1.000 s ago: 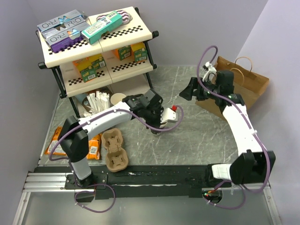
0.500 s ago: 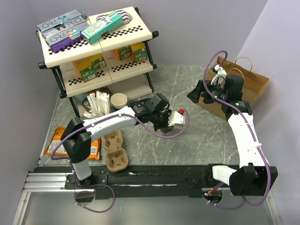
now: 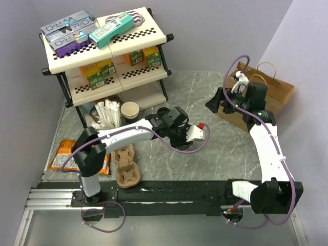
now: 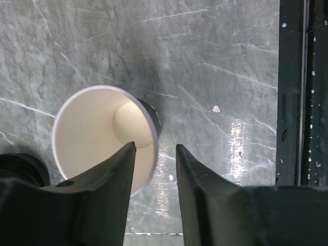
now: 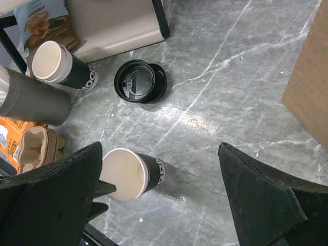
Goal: Pack the takeout coffee
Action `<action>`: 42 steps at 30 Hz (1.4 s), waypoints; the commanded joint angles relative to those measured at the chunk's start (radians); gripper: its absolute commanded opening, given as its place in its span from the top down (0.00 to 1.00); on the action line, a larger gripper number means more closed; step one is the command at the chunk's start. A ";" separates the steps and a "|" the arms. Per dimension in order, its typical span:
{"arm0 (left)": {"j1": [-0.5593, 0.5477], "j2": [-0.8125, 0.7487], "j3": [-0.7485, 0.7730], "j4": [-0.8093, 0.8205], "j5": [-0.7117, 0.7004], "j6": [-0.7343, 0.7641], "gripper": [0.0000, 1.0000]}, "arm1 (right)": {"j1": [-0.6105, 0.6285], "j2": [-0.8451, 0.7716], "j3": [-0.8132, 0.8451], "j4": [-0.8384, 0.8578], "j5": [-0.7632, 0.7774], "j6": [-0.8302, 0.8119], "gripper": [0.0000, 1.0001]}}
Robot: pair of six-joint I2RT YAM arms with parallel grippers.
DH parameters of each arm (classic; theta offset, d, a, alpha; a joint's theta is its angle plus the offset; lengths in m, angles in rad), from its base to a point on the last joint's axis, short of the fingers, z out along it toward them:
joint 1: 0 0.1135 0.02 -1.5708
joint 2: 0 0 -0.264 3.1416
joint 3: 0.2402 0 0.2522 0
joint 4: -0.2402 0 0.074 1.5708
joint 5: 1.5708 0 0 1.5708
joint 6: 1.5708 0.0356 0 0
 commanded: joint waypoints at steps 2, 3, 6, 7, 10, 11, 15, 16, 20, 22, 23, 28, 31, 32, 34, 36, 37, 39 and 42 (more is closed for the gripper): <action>-0.008 -0.027 0.051 -0.024 0.029 0.012 0.54 | -0.006 -0.004 0.003 0.015 -0.012 -0.008 0.00; -0.003 -0.043 0.054 -0.026 0.033 0.022 0.52 | -0.006 0.002 0.006 0.011 -0.014 -0.010 0.00; 0.009 -0.086 0.083 -0.025 0.056 0.035 0.45 | -0.008 0.016 0.032 -0.004 -0.020 -0.014 0.00; 0.023 -0.100 0.103 -0.020 0.079 0.029 0.43 | -0.006 0.021 0.040 -0.008 -0.020 -0.014 0.00; 0.075 -0.134 0.176 -0.021 0.144 -0.043 0.41 | -0.006 0.053 0.086 -0.033 -0.024 -0.026 0.00; 0.090 -0.134 0.201 -0.032 0.174 -0.066 0.40 | -0.006 0.062 0.116 -0.042 -0.027 -0.031 0.00; 0.165 -0.105 0.287 -0.104 0.124 -0.155 0.37 | -0.006 0.102 0.179 -0.088 -0.046 -0.051 0.00; 0.196 -0.093 0.310 -0.127 0.104 -0.157 0.37 | -0.006 0.104 0.189 -0.100 -0.050 -0.071 0.00; 0.290 -0.010 0.342 -0.205 0.075 -0.172 0.42 | 0.001 0.062 0.200 -0.107 -0.133 -0.190 0.00; 0.317 0.028 0.348 -0.231 0.046 -0.160 0.44 | 0.003 0.039 0.206 -0.123 -0.136 -0.235 0.00; 0.320 0.042 0.353 -0.245 0.035 -0.146 0.44 | 0.001 0.027 0.206 -0.139 -0.136 -0.250 0.00; 0.327 0.143 0.399 -0.343 -0.008 -0.007 0.50 | 0.001 -0.024 0.169 -0.151 -0.136 -0.313 0.00; 0.330 0.186 0.411 -0.429 0.017 0.125 0.52 | 0.001 -0.039 0.152 -0.150 -0.133 -0.312 0.00; 0.328 0.191 0.408 -0.437 0.008 0.148 0.52 | 0.001 -0.043 0.146 -0.147 -0.135 -0.312 0.00; 0.328 0.202 0.396 -0.436 -0.008 0.200 0.52 | 0.001 -0.053 0.128 -0.144 -0.135 -0.313 0.00; 0.328 0.208 0.375 -0.402 -0.051 0.246 0.53 | 0.001 -0.060 0.120 -0.148 -0.136 -0.315 0.00; 0.330 0.208 0.368 -0.388 -0.065 0.260 0.54 | -0.002 -0.062 0.115 -0.157 -0.138 -0.316 0.00; 0.330 0.216 0.359 -0.354 -0.089 0.292 0.55 | 0.000 -0.059 0.118 -0.176 -0.145 -0.319 0.00; 0.331 0.228 0.368 -0.347 -0.082 0.329 0.55 | 0.001 -0.047 0.133 -0.205 -0.152 -0.335 0.00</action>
